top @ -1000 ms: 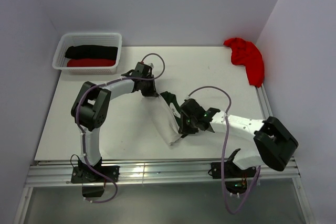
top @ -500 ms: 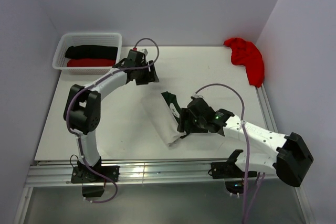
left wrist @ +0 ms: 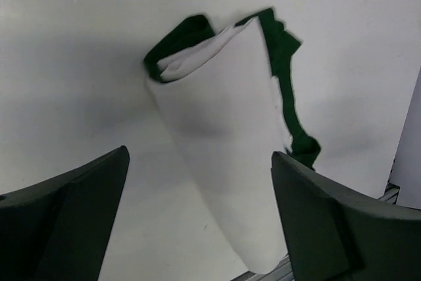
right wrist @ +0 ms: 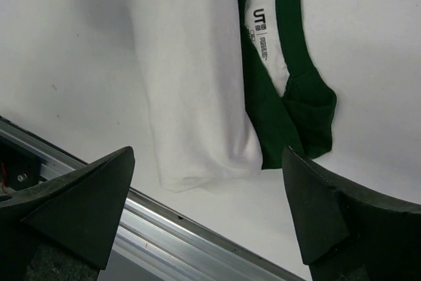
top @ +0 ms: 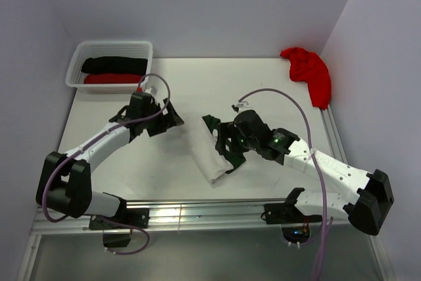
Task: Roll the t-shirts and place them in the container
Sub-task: Roll the tshirt
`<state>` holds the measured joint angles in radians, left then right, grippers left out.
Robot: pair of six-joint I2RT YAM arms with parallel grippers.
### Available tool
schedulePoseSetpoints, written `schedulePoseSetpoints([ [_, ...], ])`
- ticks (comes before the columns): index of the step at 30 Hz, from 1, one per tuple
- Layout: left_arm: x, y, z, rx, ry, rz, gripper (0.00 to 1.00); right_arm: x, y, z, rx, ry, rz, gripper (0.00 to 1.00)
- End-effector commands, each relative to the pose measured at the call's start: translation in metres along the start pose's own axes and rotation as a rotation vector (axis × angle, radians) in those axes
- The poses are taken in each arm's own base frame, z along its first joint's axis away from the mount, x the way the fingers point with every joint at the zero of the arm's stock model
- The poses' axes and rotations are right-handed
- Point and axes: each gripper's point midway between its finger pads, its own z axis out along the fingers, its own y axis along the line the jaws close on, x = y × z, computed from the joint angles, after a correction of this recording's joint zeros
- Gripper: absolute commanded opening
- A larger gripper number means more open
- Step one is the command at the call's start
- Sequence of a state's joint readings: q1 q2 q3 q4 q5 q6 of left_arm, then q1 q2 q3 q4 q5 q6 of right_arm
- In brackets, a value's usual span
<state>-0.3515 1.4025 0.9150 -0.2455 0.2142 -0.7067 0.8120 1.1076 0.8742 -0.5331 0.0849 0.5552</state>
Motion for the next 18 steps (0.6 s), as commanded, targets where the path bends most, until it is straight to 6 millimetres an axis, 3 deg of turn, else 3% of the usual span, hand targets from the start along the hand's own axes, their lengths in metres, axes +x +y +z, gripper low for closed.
schedulePoseSetpoints([
  [1,0.018,0.006,0.001,0.066,0.000,-0.100,0.98,-0.017,0.017,-0.002,-0.049,-0.043,-0.073,1.00],
  [5,0.032,0.013,0.005,0.094,0.001,-0.164,0.99,-0.020,0.031,0.004,-0.051,-0.049,-0.146,1.00],
  [14,0.028,0.002,0.027,0.230,-0.036,-0.261,1.00,-0.015,0.054,0.017,-0.056,-0.042,-0.191,1.00],
  [18,0.031,0.012,0.042,0.192,-0.027,-0.289,0.99,-0.014,0.056,0.017,-0.060,-0.043,-0.201,1.00],
])
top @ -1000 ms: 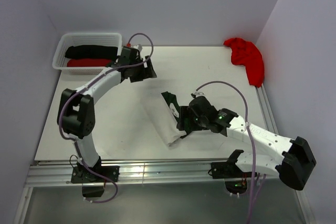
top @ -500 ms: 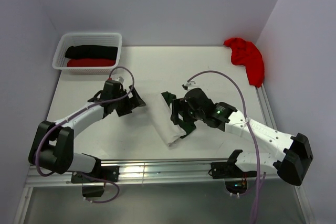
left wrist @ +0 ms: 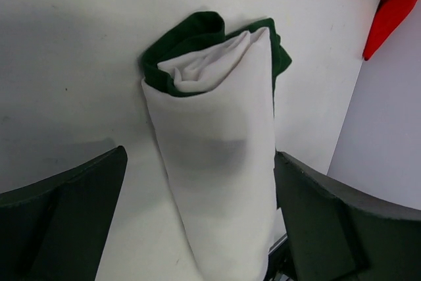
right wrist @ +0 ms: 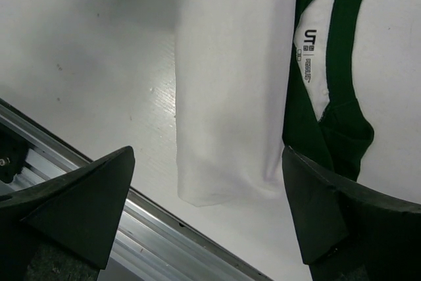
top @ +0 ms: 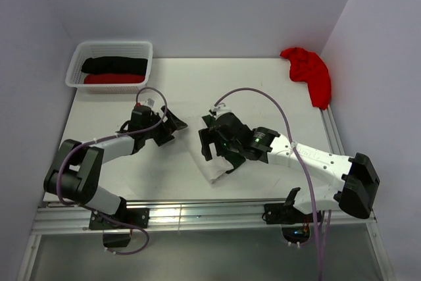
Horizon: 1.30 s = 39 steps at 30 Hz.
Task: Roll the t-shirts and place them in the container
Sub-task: Roll the tshirt
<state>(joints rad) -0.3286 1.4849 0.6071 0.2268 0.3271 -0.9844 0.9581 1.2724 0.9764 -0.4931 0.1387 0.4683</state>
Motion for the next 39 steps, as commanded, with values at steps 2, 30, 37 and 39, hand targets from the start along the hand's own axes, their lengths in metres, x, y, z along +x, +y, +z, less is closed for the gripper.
schedulePoseSetpoints([
  [2,-0.011,-0.012,0.012,0.060,-0.030,-0.019,0.98,-0.024,0.010,-0.004,-0.013,-0.085,-0.025,1.00],
  [30,-0.010,-0.018,0.039,-0.026,0.020,-0.020,0.16,-0.002,0.033,0.075,0.418,-0.047,-0.360,1.00],
  [37,-0.003,-0.028,0.028,-0.012,0.068,-0.048,0.02,-0.008,0.029,0.088,0.511,-0.081,-0.361,1.00],
  [39,-0.004,-0.034,0.024,-0.004,0.071,-0.044,0.02,-0.008,0.024,0.092,0.547,-0.098,-0.362,1.00],
])
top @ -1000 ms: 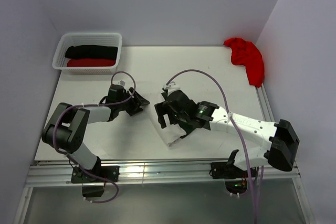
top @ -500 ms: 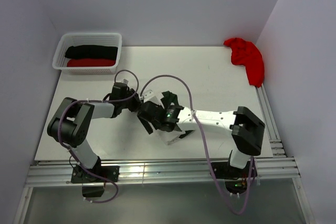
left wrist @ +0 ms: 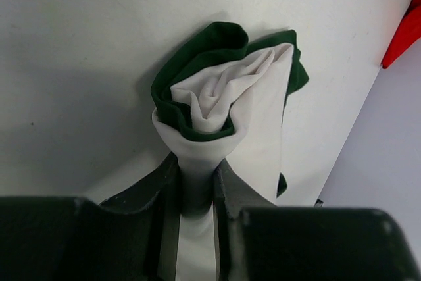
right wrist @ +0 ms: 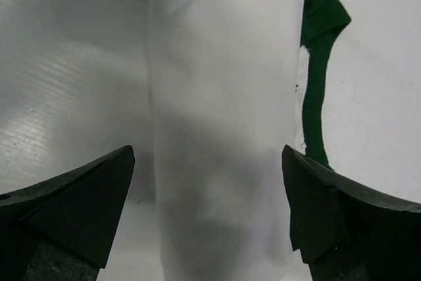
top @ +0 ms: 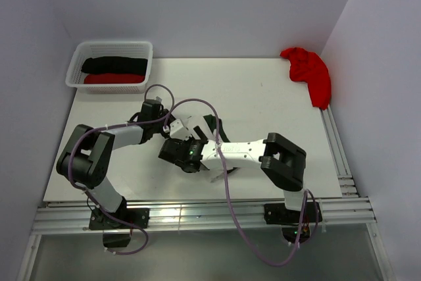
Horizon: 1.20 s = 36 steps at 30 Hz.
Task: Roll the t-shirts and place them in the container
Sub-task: Roll the tshirt
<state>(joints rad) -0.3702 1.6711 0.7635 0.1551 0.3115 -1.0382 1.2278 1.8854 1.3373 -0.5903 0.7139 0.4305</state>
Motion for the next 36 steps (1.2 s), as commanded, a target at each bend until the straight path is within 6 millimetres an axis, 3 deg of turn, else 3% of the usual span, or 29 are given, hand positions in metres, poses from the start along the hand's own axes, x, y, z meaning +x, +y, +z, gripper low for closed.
schedulePoseSetpoints([
  [1,-0.002,-0.031,-0.017,0.065,0.012,0.017,0.02,-0.020,-0.009,0.003,0.092,-0.070,0.059,1.00],
  [9,0.002,-0.047,-0.032,0.100,0.043,0.006,0.02,-0.011,-0.001,0.019,0.121,-0.074,0.036,1.00],
  [20,0.006,-0.049,-0.036,0.103,0.064,0.013,0.02,0.005,-0.016,0.040,0.288,-0.095,-0.035,1.00],
  [22,0.005,-0.048,-0.036,0.100,0.062,0.013,0.02,0.009,-0.019,0.042,0.315,-0.095,-0.028,0.92],
  [24,0.006,-0.049,-0.035,0.103,0.067,0.013,0.02,0.013,-0.021,0.043,0.325,-0.092,-0.028,0.78],
  [26,0.006,-0.048,-0.034,0.105,0.074,0.012,0.01,0.018,-0.023,0.045,0.342,-0.087,-0.037,0.72],
  [27,0.007,-0.048,-0.034,0.106,0.075,0.012,0.01,0.019,-0.025,0.045,0.351,-0.084,-0.034,0.61],
  [29,0.008,-0.049,-0.034,0.110,0.079,0.018,0.02,0.024,-0.024,0.048,0.347,-0.067,-0.036,0.13],
  [30,0.007,-0.050,-0.034,0.111,0.079,0.023,0.04,0.026,-0.025,0.048,0.345,-0.061,-0.032,0.00],
  [32,0.005,-0.051,-0.036,0.113,0.070,0.045,0.09,0.027,-0.022,0.045,0.307,-0.052,-0.017,0.00],
  [33,0.005,-0.049,-0.036,0.102,0.064,0.048,0.19,0.027,-0.021,0.044,0.290,-0.050,-0.010,0.00],
  [36,-0.001,-0.051,-0.039,0.100,0.035,0.074,0.32,0.023,-0.014,0.036,0.193,-0.041,0.015,0.00],
])
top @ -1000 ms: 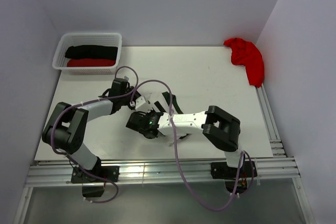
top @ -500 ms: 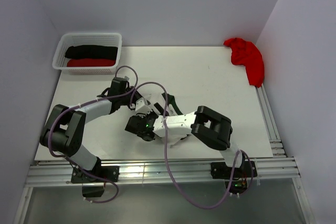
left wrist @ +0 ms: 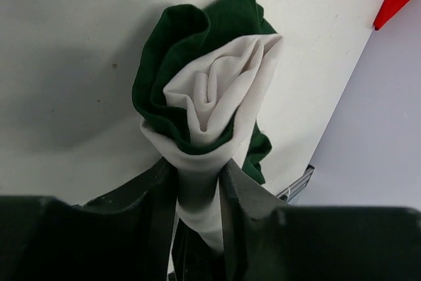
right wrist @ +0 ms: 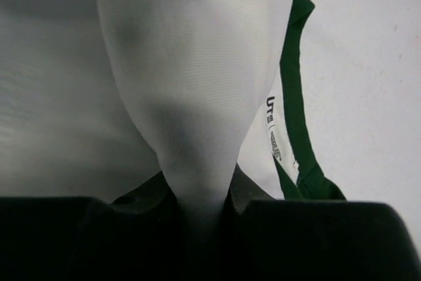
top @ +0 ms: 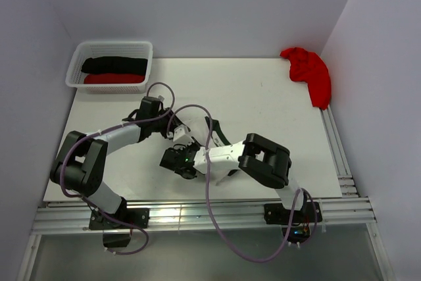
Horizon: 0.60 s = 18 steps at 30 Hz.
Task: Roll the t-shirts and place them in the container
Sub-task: Roll the tshirt
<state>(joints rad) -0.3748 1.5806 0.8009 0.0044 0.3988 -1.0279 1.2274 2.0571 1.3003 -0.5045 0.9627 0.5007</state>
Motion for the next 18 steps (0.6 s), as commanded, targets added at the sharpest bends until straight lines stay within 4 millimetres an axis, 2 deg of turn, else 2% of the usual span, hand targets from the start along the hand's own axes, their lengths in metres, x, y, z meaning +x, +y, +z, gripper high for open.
schedulePoseSetpoints([
  [1,-0.012,-0.024,-0.013,0.044,-0.041,0.069,0.36,-0.007,0.001,-0.013,-0.103,0.012,0.052,0.00],
  [2,-0.013,-0.024,-0.013,0.043,-0.039,0.079,0.40,-0.007,0.004,-0.017,-0.164,0.035,0.060,0.00],
  [3,-0.012,-0.025,-0.012,0.044,-0.036,0.080,0.48,-0.006,0.007,-0.019,-0.200,0.049,0.071,0.00],
  [4,-0.014,-0.025,-0.013,0.048,-0.038,0.083,0.52,-0.015,0.008,-0.025,-0.250,0.038,0.109,0.00],
  [5,-0.014,-0.026,-0.013,0.049,-0.039,0.091,0.56,-0.008,0.008,-0.021,-0.282,0.059,0.107,0.00],
  [6,-0.016,-0.026,-0.014,0.046,-0.045,0.093,0.64,-0.004,0.017,-0.026,-0.371,0.093,0.125,0.00],
  [9,-0.024,-0.031,-0.021,0.048,-0.069,0.121,0.75,-0.002,0.018,-0.027,-0.518,0.129,0.196,0.00],
  [10,-0.026,-0.031,-0.024,0.042,-0.073,0.137,0.78,-0.011,0.017,-0.031,-0.567,0.114,0.234,0.00],
  [11,-0.029,-0.035,-0.027,0.047,-0.082,0.148,0.79,-0.003,0.016,-0.030,-0.595,0.130,0.228,0.00],
  [12,-0.033,-0.035,-0.029,0.044,-0.091,0.151,0.81,-0.003,0.010,-0.024,-0.609,0.139,0.260,0.00],
  [13,-0.036,-0.037,-0.032,0.048,-0.095,0.169,0.81,-0.002,0.014,-0.032,-0.693,0.146,0.276,0.00],
  [15,-0.040,-0.039,-0.037,0.046,-0.104,0.178,0.82,-0.003,0.008,-0.028,-0.760,0.161,0.328,0.00],
  [16,-0.040,-0.039,-0.038,0.043,-0.104,0.188,0.82,-0.001,0.013,-0.036,-0.848,0.169,0.350,0.00],
  [18,-0.038,-0.040,-0.040,0.056,-0.104,0.194,0.82,0.000,0.013,-0.038,-0.936,0.188,0.395,0.00],
])
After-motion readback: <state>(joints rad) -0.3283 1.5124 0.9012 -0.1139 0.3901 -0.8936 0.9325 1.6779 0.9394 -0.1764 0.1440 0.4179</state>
